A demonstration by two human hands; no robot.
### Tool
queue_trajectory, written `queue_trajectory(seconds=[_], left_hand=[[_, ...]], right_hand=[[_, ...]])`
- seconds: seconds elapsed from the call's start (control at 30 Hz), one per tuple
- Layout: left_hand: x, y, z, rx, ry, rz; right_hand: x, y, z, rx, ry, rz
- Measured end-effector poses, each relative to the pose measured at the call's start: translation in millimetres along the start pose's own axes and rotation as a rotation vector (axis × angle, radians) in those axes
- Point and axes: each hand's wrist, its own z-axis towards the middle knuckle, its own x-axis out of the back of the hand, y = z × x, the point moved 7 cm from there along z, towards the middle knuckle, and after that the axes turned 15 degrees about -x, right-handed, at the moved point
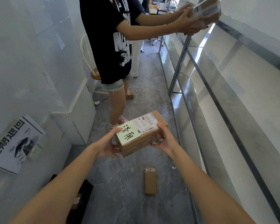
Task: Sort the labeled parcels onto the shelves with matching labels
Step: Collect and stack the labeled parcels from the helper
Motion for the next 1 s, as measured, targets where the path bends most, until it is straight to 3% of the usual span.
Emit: queue_trajectory(seconds=[0.13,0.2,0.3,0.47,0.77,1.0], left_hand=[[-9.5,0.8,-16.1,0.100,-0.213,0.016],[-7.8,1.2,-19.0,0.136,-0.231,0.034],[-8.4,4.5,-13.4,0.130,-0.157,0.104],[-36.4,21.4,-3.8,-0.043,-0.075,0.023],[-52.2,24.3,0.9,-0.195,0.061,0.063],[-59.9,19.3,-2.9,-0.219,0.089,0.026]], right_hand=[[1.1,-7.7,1.5,-0.002,0.064,-0.029],[0.6,-9.7,4.8,-0.023,0.064,-0.074],[-6.6,-10.5,6.7,-0.018,0.034,-0.164],[-26.1,-6.4,8.1,-0.001,0.030,-0.211],[-30.5,-5.9,15.4,0.113,0.106,-0.065],[-30.2,1.3,6.3,0.104,0.018,-0.017]])
